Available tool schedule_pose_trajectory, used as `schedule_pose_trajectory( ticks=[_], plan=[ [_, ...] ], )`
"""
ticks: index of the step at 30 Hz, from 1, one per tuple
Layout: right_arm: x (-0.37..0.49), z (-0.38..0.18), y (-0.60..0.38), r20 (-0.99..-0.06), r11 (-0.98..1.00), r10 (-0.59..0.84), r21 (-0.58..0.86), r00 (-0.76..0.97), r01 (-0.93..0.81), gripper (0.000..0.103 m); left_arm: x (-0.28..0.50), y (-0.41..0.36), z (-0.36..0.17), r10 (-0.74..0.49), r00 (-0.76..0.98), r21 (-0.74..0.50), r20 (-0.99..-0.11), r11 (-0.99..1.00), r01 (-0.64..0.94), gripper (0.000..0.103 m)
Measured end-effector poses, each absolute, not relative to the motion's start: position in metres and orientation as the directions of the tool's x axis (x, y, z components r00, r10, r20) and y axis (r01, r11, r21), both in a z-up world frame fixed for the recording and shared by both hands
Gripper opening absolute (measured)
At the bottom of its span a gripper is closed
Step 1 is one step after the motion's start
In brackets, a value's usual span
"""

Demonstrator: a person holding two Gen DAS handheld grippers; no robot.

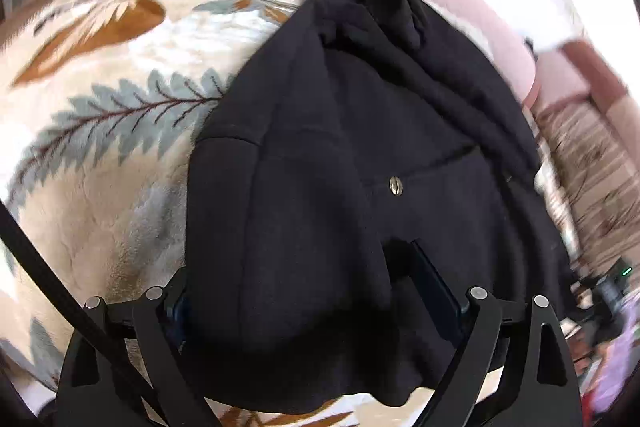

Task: Fold large clothes

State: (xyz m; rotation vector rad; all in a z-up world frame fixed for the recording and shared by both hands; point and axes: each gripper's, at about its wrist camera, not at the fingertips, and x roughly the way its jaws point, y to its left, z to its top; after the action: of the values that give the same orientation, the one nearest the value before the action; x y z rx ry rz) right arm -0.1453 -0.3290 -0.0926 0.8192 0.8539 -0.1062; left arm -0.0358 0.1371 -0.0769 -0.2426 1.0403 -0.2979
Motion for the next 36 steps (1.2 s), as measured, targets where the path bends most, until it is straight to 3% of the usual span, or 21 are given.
schedule_pose_trajectory(
  ticks=[6,8,9,10,13,14,17,18,19,21,24,26,27,29,36],
  plan=[
    [-0.142,-0.090,-0.307,-0.716,0.734,0.224,0.570,0.661,0.368,0.085,-0.034,0.130,-0.075,-0.301,0.477,-0.315,-0.826,0.948,0.054,0.088],
    [-0.136,-0.090,-0.299,-0.735,0.764,0.222,0.540,0.641,0.354,0.081,-0.035,0.128,-0.072,-0.293,0.474,-0.308,-0.830,0.950,0.048,0.079],
    [-0.133,-0.089,-0.296,-0.745,0.778,0.209,0.519,0.633,0.355,0.079,-0.036,0.127,-0.070,-0.291,0.472,-0.303,-0.832,0.952,0.052,0.067],
    [-0.132,-0.089,-0.295,-0.750,0.783,0.201,0.509,0.630,0.356,0.071,-0.038,0.127,-0.068,-0.285,0.470,-0.296,-0.835,0.954,0.052,0.051],
    [-0.129,-0.090,-0.291,-0.754,0.792,0.196,0.499,0.626,0.353,0.049,-0.040,0.131,-0.059,-0.292,0.466,-0.302,-0.835,0.952,0.055,0.032],
    [-0.129,-0.090,-0.292,-0.750,0.791,0.193,0.500,0.633,0.352,0.039,-0.040,0.133,-0.054,-0.300,0.466,-0.313,-0.832,0.948,0.051,0.032],
    [-0.133,-0.087,-0.296,-0.730,0.776,0.194,0.523,0.656,0.352,0.031,-0.039,0.138,-0.042,-0.333,0.474,-0.359,-0.815,0.933,0.038,0.033],
    [-0.135,-0.088,-0.299,-0.721,0.763,0.202,0.540,0.662,0.356,0.031,-0.039,0.140,-0.039,-0.357,0.482,-0.388,-0.801,0.921,0.036,0.040],
    [-0.136,-0.089,-0.300,-0.717,0.752,0.208,0.552,0.665,0.360,0.031,-0.039,0.140,-0.039,-0.384,0.480,-0.418,-0.789,0.908,0.039,0.054],
    [-0.137,-0.093,-0.304,-0.708,0.718,0.230,0.586,0.668,0.374,0.034,-0.038,0.141,-0.045,-0.442,0.465,-0.482,-0.767,0.875,0.036,0.073],
    [-0.134,-0.101,-0.304,-0.702,0.683,0.264,0.620,0.661,0.386,0.044,-0.035,0.138,-0.057,-0.422,0.453,-0.482,-0.785,0.876,-0.021,0.073],
    [-0.135,-0.099,-0.302,-0.705,0.690,0.248,0.610,0.665,0.390,0.041,-0.038,0.134,-0.060,-0.377,0.437,-0.430,-0.817,0.903,-0.025,0.049],
    [-0.136,-0.095,-0.299,-0.701,0.703,0.234,0.601,0.674,0.381,0.037,-0.039,0.133,-0.057,-0.342,0.434,-0.390,-0.834,0.921,-0.024,0.027],
    [-0.139,-0.084,-0.295,-0.688,0.723,0.221,0.591,0.691,0.358,0.025,-0.042,0.138,-0.049,-0.363,0.450,-0.407,-0.816,0.913,-0.001,0.022],
    [-0.146,-0.051,-0.292,-0.647,0.745,0.219,0.594,0.730,0.303,0.020,-0.049,0.161,-0.034,-0.419,0.482,-0.479,-0.770,0.878,-0.002,0.022]
  ],
)
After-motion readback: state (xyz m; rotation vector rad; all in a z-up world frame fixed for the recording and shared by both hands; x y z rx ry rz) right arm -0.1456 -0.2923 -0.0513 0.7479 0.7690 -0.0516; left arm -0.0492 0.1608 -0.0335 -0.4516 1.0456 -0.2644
